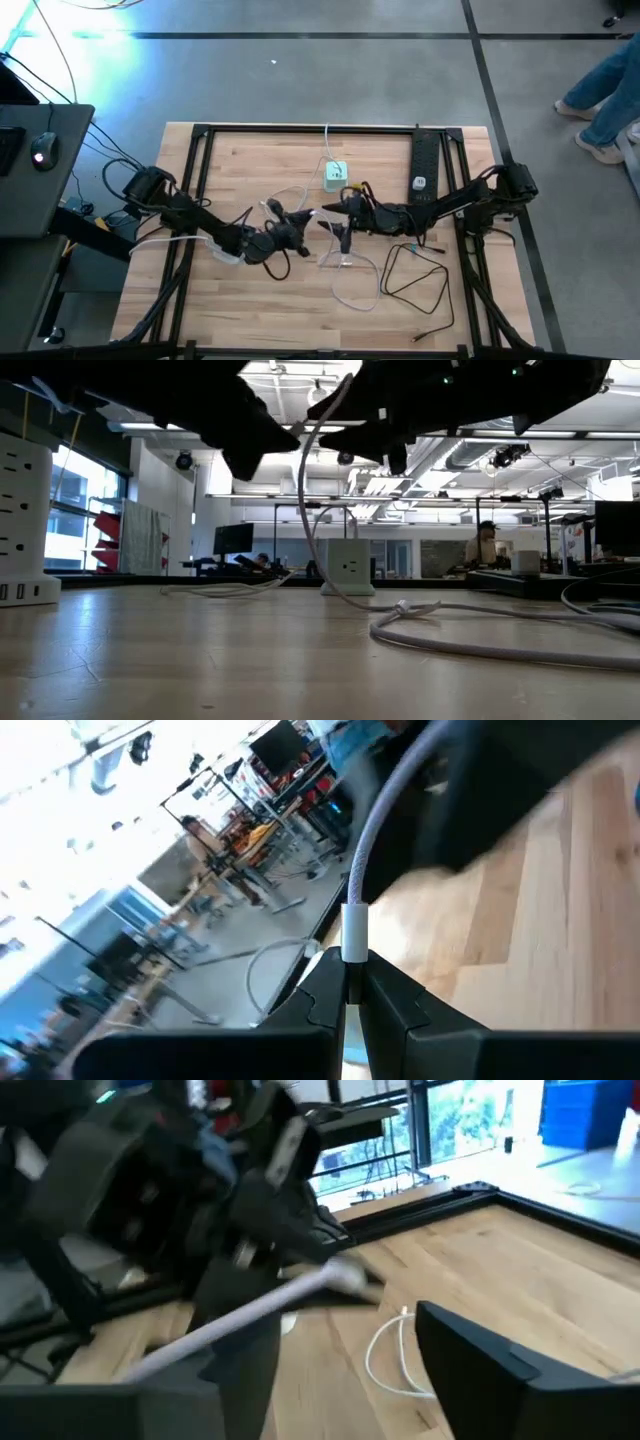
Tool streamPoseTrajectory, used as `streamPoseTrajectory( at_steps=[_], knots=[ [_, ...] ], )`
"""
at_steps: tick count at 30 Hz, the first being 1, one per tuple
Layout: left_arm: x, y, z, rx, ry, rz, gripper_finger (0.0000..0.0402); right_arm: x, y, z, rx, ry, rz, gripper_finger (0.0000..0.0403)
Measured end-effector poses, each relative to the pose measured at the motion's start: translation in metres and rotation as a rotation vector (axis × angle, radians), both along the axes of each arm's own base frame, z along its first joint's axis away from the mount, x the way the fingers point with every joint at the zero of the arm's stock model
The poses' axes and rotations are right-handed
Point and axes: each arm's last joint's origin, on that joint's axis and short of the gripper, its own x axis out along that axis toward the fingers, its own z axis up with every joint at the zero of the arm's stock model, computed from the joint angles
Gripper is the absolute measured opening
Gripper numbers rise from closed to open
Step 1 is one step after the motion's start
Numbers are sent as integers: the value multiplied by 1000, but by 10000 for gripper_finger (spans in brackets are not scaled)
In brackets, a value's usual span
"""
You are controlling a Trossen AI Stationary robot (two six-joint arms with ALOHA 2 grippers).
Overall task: Insert USB
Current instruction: Insert the light grey USB charger into the white charger adapter
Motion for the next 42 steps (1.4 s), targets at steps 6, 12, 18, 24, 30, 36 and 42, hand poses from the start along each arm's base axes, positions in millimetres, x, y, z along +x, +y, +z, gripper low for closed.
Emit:
streamPoseTrajectory(
  at_steps=[6,12,18,24,30,36,42],
  knots=[
    [21,-8,-12,166,157,89,0,3,-15,-1,144,-11,60,242],
    [32,-13,-22,251,250,154,0,2,-24,-9,190,66,31,238],
    [32,-12,-23,266,267,190,0,1,-27,-13,235,110,81,207],
    [32,-13,-23,265,266,191,0,2,-32,-13,263,105,66,147],
    [31,-13,-23,265,266,189,0,2,-32,-12,263,96,72,82],
    [31,-14,-23,263,264,196,0,2,-32,-12,236,99,76,24],
    [30,-18,-25,272,276,153,20,-1,-31,-12,201,157,96,23]
  ],
)
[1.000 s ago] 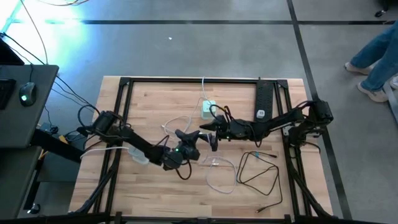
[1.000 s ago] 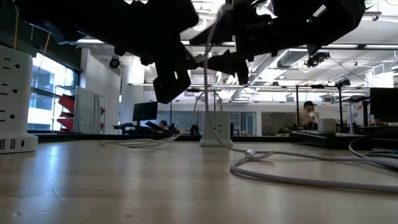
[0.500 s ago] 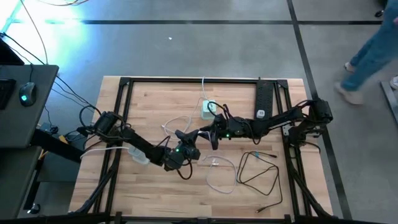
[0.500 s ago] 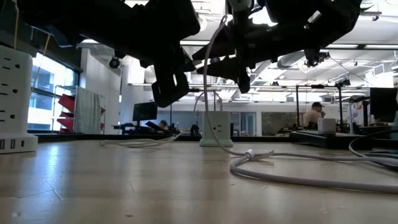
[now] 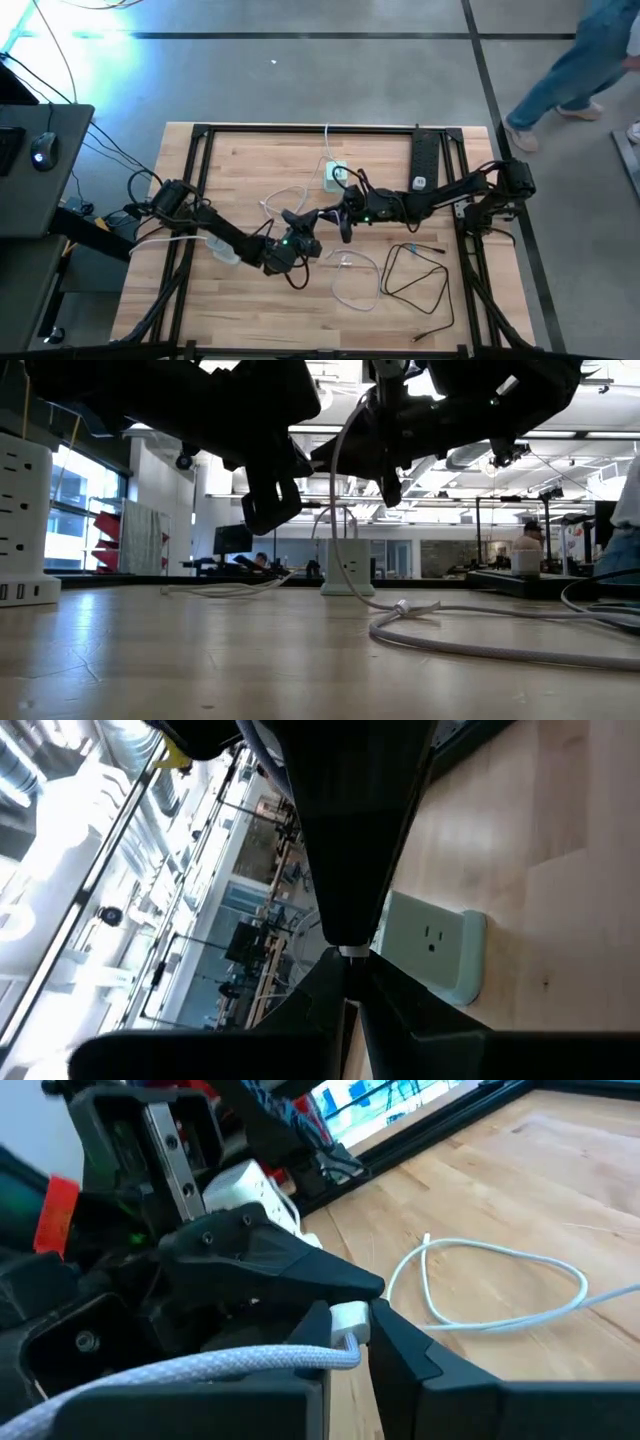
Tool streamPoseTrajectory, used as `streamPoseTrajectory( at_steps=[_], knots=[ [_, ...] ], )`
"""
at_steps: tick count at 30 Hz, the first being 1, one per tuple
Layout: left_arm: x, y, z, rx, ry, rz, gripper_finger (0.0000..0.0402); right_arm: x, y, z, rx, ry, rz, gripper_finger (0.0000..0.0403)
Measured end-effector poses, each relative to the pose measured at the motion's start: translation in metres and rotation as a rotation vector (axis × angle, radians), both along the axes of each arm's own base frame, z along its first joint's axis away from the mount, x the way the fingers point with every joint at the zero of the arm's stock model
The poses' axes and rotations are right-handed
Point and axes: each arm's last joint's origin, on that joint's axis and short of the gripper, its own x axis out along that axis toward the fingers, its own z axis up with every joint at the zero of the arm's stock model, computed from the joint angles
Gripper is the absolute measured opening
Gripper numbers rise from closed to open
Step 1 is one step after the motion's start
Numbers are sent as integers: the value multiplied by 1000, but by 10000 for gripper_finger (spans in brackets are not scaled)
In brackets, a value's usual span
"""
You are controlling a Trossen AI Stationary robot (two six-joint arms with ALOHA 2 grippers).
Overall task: Insert USB
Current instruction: Insert the light grey USB charger into the white charger adapter
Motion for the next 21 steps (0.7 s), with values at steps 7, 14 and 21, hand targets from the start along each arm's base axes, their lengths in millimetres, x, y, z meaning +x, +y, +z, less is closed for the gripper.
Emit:
streamPoseTrajectory(
  at_steps=[7,14,21],
  knots=[
    [0,-3,1,-75,-82,-41,93,-22,-3,4,-58,220,-13,1],
    [0,-1,-1,-136,-146,-33,127,-61,-13,24,-53,420,-28,1],
    [-2,-2,-14,-230,-135,-78,128,-106,-30,44,69,564,-97,1]
  ],
)
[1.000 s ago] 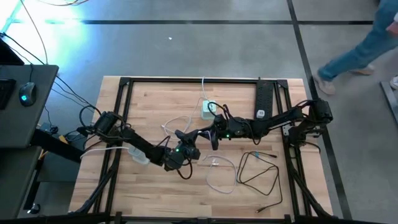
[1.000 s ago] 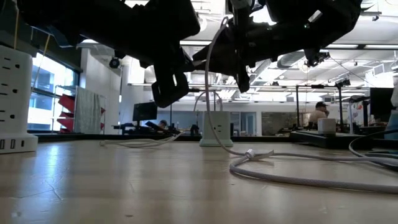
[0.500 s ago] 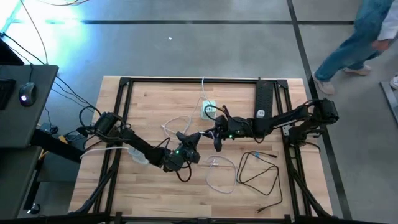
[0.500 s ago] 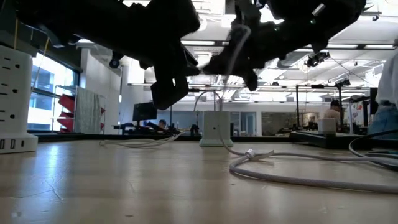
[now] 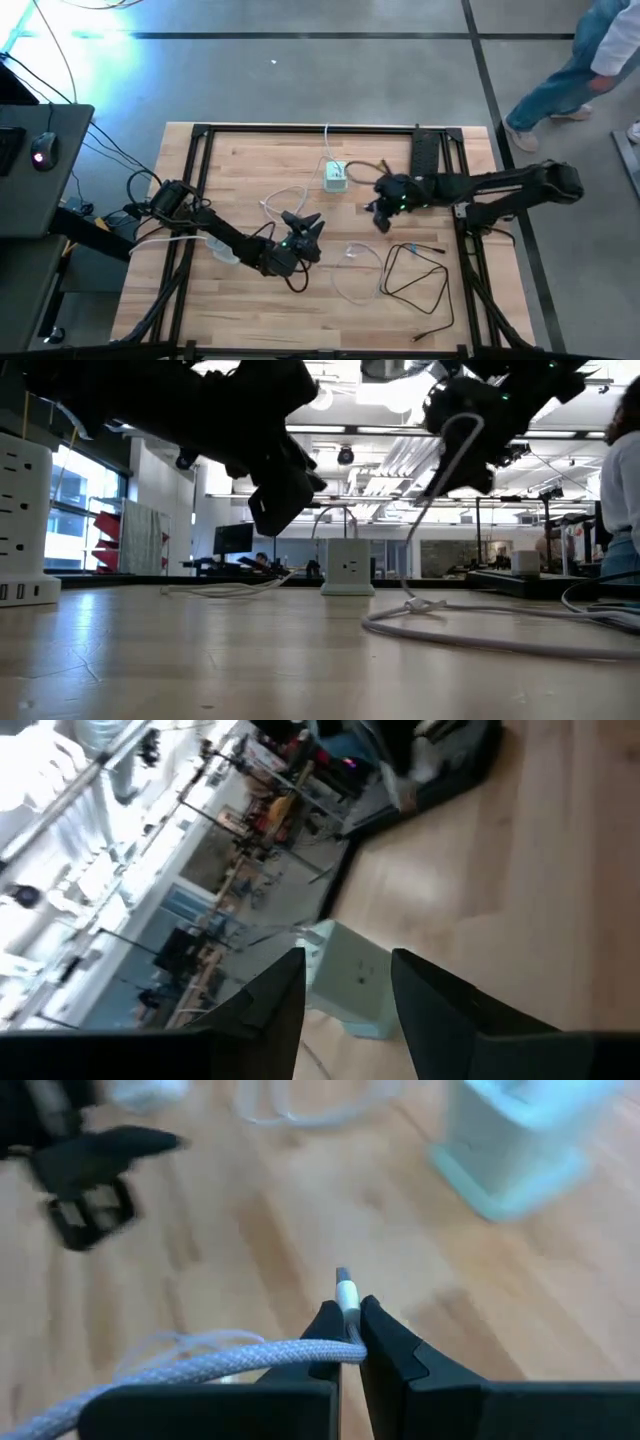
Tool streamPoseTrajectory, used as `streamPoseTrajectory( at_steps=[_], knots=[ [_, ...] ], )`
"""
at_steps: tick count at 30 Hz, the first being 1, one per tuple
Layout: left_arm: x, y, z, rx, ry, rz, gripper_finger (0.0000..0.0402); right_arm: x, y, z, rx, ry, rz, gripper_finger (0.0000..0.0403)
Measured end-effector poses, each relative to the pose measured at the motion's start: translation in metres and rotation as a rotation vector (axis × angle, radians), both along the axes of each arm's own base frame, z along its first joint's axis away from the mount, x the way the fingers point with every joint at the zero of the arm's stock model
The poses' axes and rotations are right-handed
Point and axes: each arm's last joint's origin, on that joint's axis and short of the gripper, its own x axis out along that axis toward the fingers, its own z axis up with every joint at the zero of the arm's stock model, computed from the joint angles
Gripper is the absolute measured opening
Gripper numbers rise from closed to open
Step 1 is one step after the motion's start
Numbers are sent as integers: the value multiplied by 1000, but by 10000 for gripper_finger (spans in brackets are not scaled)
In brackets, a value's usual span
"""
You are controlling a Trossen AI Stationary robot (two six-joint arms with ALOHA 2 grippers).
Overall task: Insert USB
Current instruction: Insert the light grey USB charger into the white charger adapter
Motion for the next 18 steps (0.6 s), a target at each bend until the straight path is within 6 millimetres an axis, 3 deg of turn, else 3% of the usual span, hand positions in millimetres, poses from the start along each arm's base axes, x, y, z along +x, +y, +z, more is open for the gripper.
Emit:
streamPoseTrajectory(
  at_steps=[9,13,18],
  knots=[
    [-14,0,-26,-227,33,-4,129,-66,-38,0,241,326,-355,1],
    [-17,-3,-30,-306,38,-24,129,-78,-52,3,324,395,-455,1],
    [-21,-12,-31,-337,50,-68,129,-78,-68,25,359,401,-561,1]
  ],
)
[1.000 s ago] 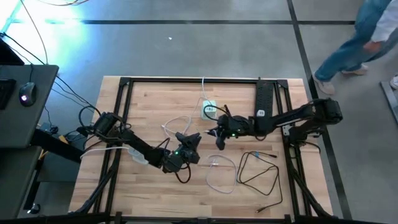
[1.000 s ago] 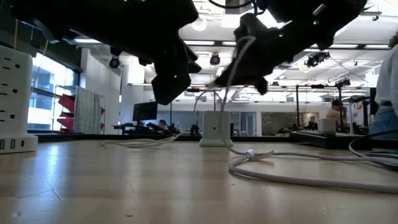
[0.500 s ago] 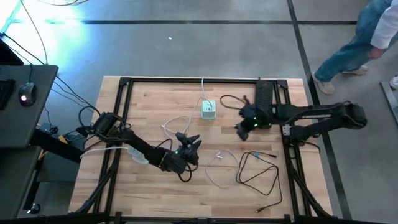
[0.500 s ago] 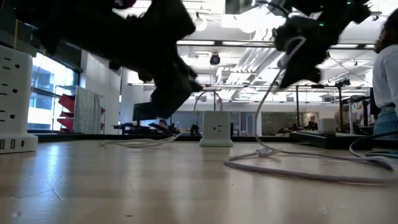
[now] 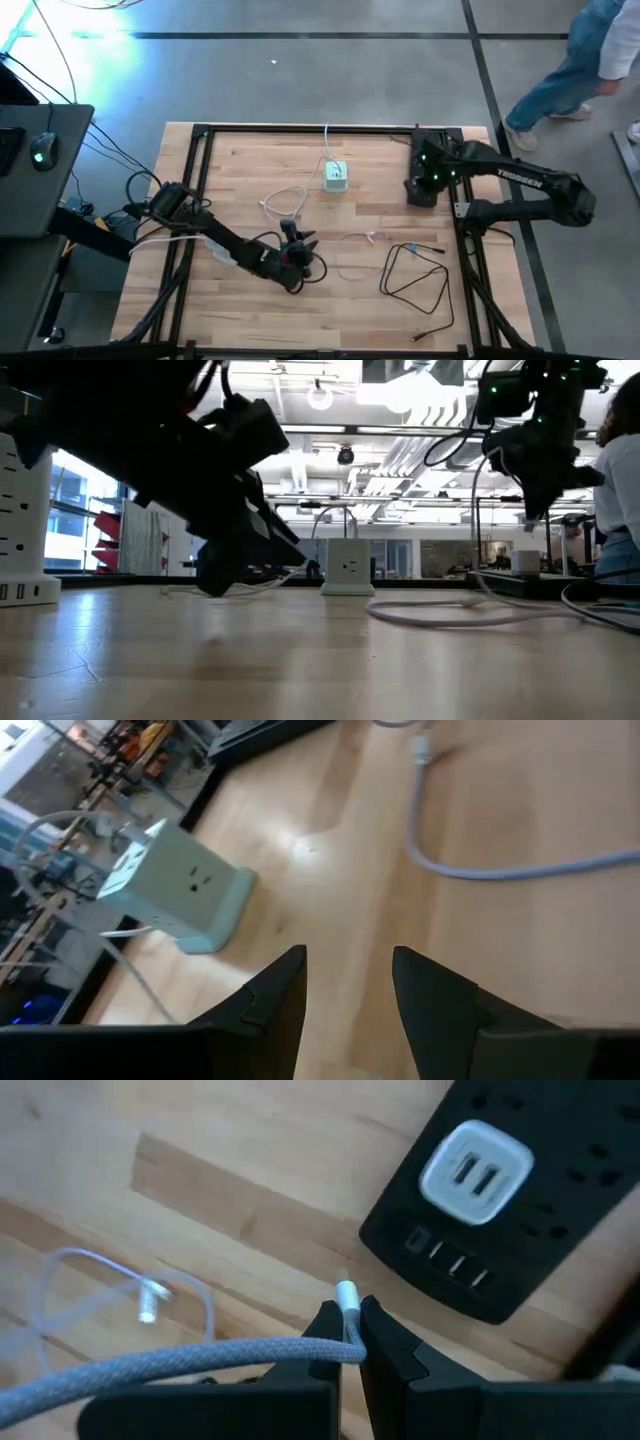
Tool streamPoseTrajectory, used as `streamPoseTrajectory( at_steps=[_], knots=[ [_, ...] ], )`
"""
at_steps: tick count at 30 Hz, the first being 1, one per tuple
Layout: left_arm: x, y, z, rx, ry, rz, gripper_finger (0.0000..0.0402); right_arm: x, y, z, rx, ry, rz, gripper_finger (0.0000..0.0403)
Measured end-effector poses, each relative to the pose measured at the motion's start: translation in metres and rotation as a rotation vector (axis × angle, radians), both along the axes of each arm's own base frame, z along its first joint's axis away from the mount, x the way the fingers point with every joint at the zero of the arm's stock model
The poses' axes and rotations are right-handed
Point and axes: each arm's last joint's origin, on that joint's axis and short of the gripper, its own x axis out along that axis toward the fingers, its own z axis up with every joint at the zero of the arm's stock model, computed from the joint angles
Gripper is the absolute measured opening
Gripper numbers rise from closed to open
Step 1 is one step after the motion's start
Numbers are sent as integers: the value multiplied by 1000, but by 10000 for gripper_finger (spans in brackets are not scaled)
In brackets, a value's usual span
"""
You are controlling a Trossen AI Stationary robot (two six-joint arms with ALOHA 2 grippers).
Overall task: Insert USB
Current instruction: Insert the light grey USB charger into the white charger adapter
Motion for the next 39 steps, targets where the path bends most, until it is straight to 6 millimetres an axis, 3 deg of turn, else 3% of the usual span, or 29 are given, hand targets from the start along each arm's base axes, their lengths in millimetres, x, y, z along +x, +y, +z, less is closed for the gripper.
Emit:
streamPoseTrajectory(
  at_steps=[4,10,20,39],
  knots=[
    [-1,-4,0,-2,-3,-12,129,7,-12,7,1,91,-81,1],
    [-3,-7,0,-2,-2,-22,129,20,-26,-13,105,219,-123,1],
    [-5,-12,0,32,22,-54,129,13,-49,-19,61,231,-243,1],
    [-5,-12,1,54,34,-65,129,15,-53,-21,75,215,-344,0]
  ],
)
